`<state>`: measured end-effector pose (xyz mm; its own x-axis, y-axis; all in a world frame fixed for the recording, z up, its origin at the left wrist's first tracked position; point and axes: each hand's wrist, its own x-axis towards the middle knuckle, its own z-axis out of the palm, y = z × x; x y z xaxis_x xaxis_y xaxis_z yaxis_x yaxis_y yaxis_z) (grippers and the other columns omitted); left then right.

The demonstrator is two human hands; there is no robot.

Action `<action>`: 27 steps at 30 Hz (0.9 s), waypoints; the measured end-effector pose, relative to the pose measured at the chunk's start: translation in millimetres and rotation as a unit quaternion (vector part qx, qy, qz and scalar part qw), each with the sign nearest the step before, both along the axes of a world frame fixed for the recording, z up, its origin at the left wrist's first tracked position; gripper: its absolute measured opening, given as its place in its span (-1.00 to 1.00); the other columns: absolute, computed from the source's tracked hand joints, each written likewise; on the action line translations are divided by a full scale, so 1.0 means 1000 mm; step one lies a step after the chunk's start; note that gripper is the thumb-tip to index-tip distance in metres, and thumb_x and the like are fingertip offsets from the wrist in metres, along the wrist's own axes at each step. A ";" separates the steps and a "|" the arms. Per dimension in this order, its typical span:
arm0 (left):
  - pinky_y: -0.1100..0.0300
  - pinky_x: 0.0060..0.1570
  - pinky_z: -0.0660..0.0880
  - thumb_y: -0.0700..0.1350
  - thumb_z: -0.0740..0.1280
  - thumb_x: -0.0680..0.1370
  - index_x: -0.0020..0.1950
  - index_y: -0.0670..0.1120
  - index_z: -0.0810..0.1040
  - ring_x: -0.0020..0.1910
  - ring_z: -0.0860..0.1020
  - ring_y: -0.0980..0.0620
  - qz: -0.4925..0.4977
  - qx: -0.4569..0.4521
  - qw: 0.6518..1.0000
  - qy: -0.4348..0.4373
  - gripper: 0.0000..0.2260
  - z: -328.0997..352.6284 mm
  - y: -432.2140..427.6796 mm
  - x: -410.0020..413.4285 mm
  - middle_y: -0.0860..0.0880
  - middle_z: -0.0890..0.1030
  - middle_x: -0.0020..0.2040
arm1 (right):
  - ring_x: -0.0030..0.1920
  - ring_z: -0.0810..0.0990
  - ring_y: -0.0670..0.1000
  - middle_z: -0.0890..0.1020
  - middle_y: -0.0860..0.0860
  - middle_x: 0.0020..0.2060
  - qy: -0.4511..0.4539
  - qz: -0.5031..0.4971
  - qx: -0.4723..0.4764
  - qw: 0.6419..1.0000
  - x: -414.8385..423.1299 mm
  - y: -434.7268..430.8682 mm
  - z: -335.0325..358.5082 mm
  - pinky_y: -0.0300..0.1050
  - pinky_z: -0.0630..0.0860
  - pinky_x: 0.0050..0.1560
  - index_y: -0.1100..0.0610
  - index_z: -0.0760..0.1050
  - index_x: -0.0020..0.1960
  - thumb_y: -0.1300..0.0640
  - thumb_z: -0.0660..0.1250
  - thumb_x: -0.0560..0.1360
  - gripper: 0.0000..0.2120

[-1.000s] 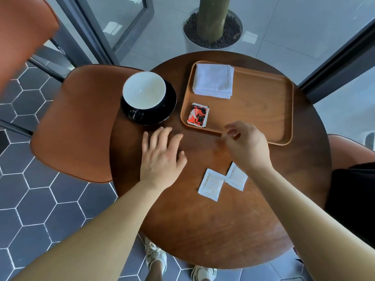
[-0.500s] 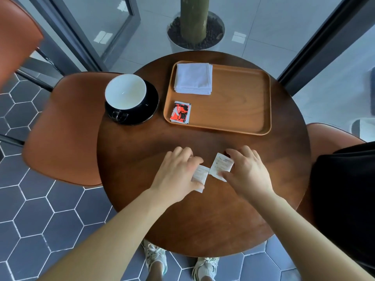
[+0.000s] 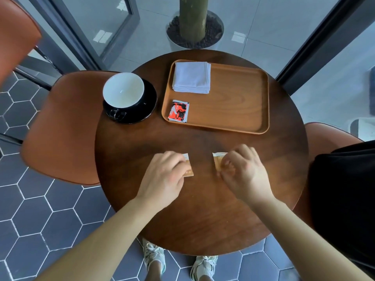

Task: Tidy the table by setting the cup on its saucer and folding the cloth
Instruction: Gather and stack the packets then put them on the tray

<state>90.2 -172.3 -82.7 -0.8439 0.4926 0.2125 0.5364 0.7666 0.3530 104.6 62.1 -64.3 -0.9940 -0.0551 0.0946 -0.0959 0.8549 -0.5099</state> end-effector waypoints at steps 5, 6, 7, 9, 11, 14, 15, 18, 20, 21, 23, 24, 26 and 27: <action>0.01 0.12 0.46 -0.13 0.37 0.41 0.10 -0.08 0.60 0.19 0.50 -0.06 0.057 0.012 0.998 -0.025 -0.74 -0.016 -0.024 0.025 -0.05 0.55 0.14 | -0.08 0.41 0.05 0.54 -0.07 -0.04 -0.026 0.022 0.008 0.999 0.029 0.010 -0.016 -0.04 0.50 -0.12 0.05 0.60 -0.08 0.07 0.60 0.30 -0.74; -0.01 0.09 0.48 -0.11 0.37 0.44 0.10 -0.10 0.60 0.17 0.50 -0.07 0.077 0.015 0.997 -0.022 -0.76 -0.018 -0.025 0.024 -0.06 0.55 0.14 | -0.07 0.42 0.06 0.55 -0.07 -0.03 -0.021 -0.004 -0.002 1.000 0.030 0.010 -0.018 -0.03 0.50 -0.12 0.06 0.60 -0.05 0.10 0.58 0.34 -0.76; -0.02 0.07 0.49 -0.09 0.38 0.47 0.11 -0.10 0.60 0.16 0.51 -0.08 0.084 0.010 0.996 -0.016 -0.77 -0.019 -0.025 0.023 -0.08 0.55 0.14 | -0.06 0.44 0.07 0.56 -0.07 -0.02 -0.020 -0.035 -0.012 0.999 0.028 0.010 -0.020 -0.04 0.51 -0.11 0.07 0.61 0.00 0.11 0.56 0.37 -0.76; -0.01 0.10 0.49 -0.06 0.37 0.51 0.13 -0.10 0.60 0.19 0.51 -0.09 0.068 -0.017 0.998 -0.004 -0.77 -0.021 -0.021 0.019 -0.09 0.56 0.16 | 0.01 0.48 0.08 0.56 -0.07 0.03 -0.031 -0.089 -0.024 0.995 0.021 0.007 -0.022 -0.04 0.52 -0.08 0.06 0.60 0.13 0.11 0.52 0.41 -0.70; -0.03 0.11 0.48 -0.02 0.34 0.54 0.12 -0.08 0.60 0.20 0.51 -0.09 0.053 -0.046 0.998 0.000 -0.78 -0.021 -0.015 0.015 -0.08 0.56 0.17 | 0.09 0.49 0.08 0.54 -0.05 0.10 -0.054 -0.111 -0.010 0.992 0.013 0.004 -0.022 -0.02 0.55 -0.06 0.05 0.56 0.26 0.07 0.50 0.44 -0.59; -0.04 0.07 0.48 0.01 0.38 0.53 0.14 -0.06 0.58 0.19 0.52 -0.09 0.066 -0.061 0.996 -0.010 -0.76 -0.021 -0.005 0.008 -0.08 0.56 0.18 | 0.18 0.48 0.11 0.50 0.01 0.17 -0.082 -0.105 0.031 0.991 0.006 0.004 -0.022 0.02 0.57 -0.08 0.06 0.51 0.38 0.02 0.50 0.44 -0.47; -0.03 0.06 0.50 0.02 0.41 0.52 0.16 -0.06 0.57 0.19 0.51 -0.08 0.077 -0.059 0.995 -0.015 -0.73 -0.021 -0.003 0.006 -0.08 0.56 0.19 | 0.19 0.48 0.11 0.50 0.01 0.18 -0.088 -0.105 0.034 0.990 0.004 0.006 -0.022 0.04 0.59 -0.08 0.05 0.49 0.39 0.01 0.50 0.44 -0.45; 0.00 0.05 0.50 0.01 0.44 0.50 0.18 -0.07 0.54 0.20 0.49 -0.08 0.109 -0.048 0.993 -0.020 -0.69 -0.022 -0.006 0.004 -0.10 0.55 0.20 | 0.21 0.49 0.10 0.48 0.01 0.18 -0.109 -0.118 0.022 0.987 0.001 0.009 -0.021 0.06 0.60 -0.04 0.04 0.46 0.41 -0.02 0.51 0.44 -0.42; -0.02 0.09 0.50 0.00 0.40 0.54 0.19 -0.07 0.57 0.22 0.50 -0.08 0.096 -0.052 0.994 -0.011 -0.74 -0.025 -0.009 0.006 -0.08 0.55 0.22 | 0.20 0.48 0.08 0.46 -0.01 0.17 -0.121 -0.114 0.029 0.986 -0.002 0.008 -0.020 0.05 0.60 -0.07 0.00 0.46 0.42 -0.03 0.49 0.44 -0.43; -0.03 0.12 0.49 -0.01 0.36 0.56 0.20 -0.06 0.58 0.24 0.50 -0.07 0.085 -0.059 0.995 -0.007 -0.75 -0.026 -0.010 0.007 -0.07 0.55 0.24 | 0.20 0.47 0.08 0.46 -0.02 0.16 -0.126 -0.107 0.032 0.986 -0.004 0.007 -0.019 0.04 0.59 -0.09 -0.02 0.48 0.40 -0.02 0.49 0.45 -0.46; -0.04 0.15 0.45 0.00 0.31 0.59 0.23 -0.03 0.58 0.27 0.49 -0.07 0.078 -0.071 0.994 -0.002 -0.75 -0.028 -0.009 0.007 -0.05 0.55 0.28 | 0.21 0.45 0.08 0.45 -0.03 0.14 -0.143 -0.099 0.026 0.984 -0.009 0.005 -0.017 0.02 0.57 -0.08 -0.04 0.52 0.33 0.02 0.49 0.44 -0.53; -0.04 0.16 0.43 0.01 0.30 0.60 0.24 -0.02 0.57 0.28 0.48 -0.07 0.079 -0.074 0.994 -0.001 -0.74 -0.029 -0.007 0.007 -0.04 0.55 0.29 | 0.21 0.44 0.08 0.45 -0.04 0.13 -0.154 -0.098 0.021 0.983 -0.012 0.005 -0.015 0.02 0.56 -0.07 -0.04 0.54 0.30 0.05 0.49 0.43 -0.55; -0.03 0.19 0.39 0.03 0.30 0.60 0.27 -0.01 0.56 0.30 0.47 -0.07 0.082 -0.064 0.995 -0.003 -0.73 -0.031 -0.005 0.008 -0.04 0.53 0.31 | 0.21 0.44 0.09 0.46 -0.03 0.12 -0.168 -0.099 0.015 0.981 -0.015 0.005 -0.012 0.01 0.54 -0.05 -0.02 0.55 0.23 0.09 0.51 0.41 -0.59; -0.03 0.21 0.37 0.04 0.30 0.60 0.28 0.00 0.55 0.31 0.46 -0.06 0.086 -0.052 0.995 -0.006 -0.72 -0.032 -0.005 0.008 -0.04 0.53 0.31 | 0.18 0.46 0.09 0.46 -0.03 0.10 -0.166 -0.101 0.011 0.981 -0.015 0.004 -0.011 -0.01 0.53 -0.06 -0.02 0.55 0.19 0.11 0.51 0.40 -0.62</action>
